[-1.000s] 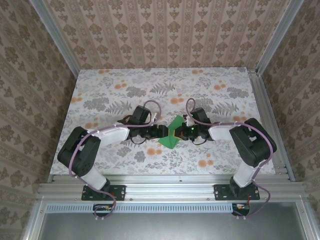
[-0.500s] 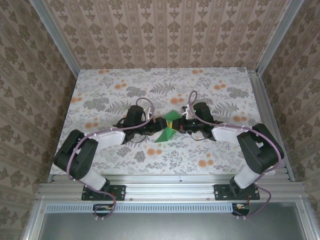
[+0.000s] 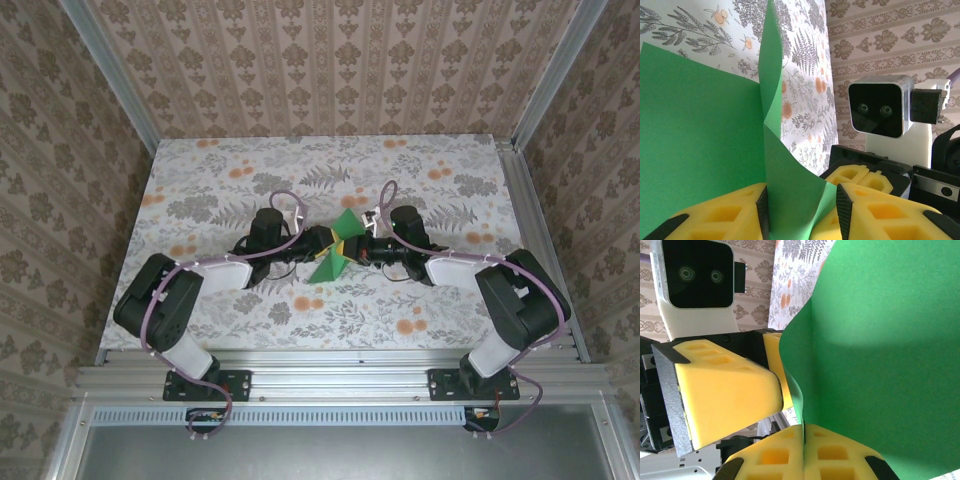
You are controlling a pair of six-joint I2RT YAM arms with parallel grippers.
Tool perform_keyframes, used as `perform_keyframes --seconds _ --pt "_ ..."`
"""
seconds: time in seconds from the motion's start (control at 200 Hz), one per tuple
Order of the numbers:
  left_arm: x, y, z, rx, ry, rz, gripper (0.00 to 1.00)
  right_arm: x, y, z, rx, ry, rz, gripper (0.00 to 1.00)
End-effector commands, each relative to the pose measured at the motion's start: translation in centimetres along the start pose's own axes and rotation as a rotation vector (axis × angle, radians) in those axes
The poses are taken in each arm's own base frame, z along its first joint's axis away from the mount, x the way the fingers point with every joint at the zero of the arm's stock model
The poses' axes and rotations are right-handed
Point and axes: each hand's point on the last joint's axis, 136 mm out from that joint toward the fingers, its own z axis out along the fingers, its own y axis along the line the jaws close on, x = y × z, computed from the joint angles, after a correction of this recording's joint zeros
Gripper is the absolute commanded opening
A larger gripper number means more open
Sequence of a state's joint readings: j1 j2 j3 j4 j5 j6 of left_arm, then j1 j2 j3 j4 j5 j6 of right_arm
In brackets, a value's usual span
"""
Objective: Fold a paper plane with a square sheet of paper (pick it up from the middle)
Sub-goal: Turn over the paper at the center of the table.
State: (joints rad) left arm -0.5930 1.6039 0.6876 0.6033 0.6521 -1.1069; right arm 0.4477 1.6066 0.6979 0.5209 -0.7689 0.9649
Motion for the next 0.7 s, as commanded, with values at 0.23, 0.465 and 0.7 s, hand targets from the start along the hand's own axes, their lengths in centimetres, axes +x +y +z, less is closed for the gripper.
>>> perform_keyframes --seconds 0.23,0.465,0.7 --pt "0.4 -0.6 -0.2 0.021 0.037 0.021 0.34 -0.5 1.1 -1.1 -0.043 -0.028 -0.012 0.0" --pt "0.3 -1.1 -0.1 0.039 0.05 0.029 0.38 -0.6 0.6 -1.7 -0.034 -0.043 0.004 0.0" --pt "0.3 -1.6 0.0 0.051 0.066 0.037 0.28 -0.4 0.4 -1.7 -0.031 -0.038 0.01 0.0"
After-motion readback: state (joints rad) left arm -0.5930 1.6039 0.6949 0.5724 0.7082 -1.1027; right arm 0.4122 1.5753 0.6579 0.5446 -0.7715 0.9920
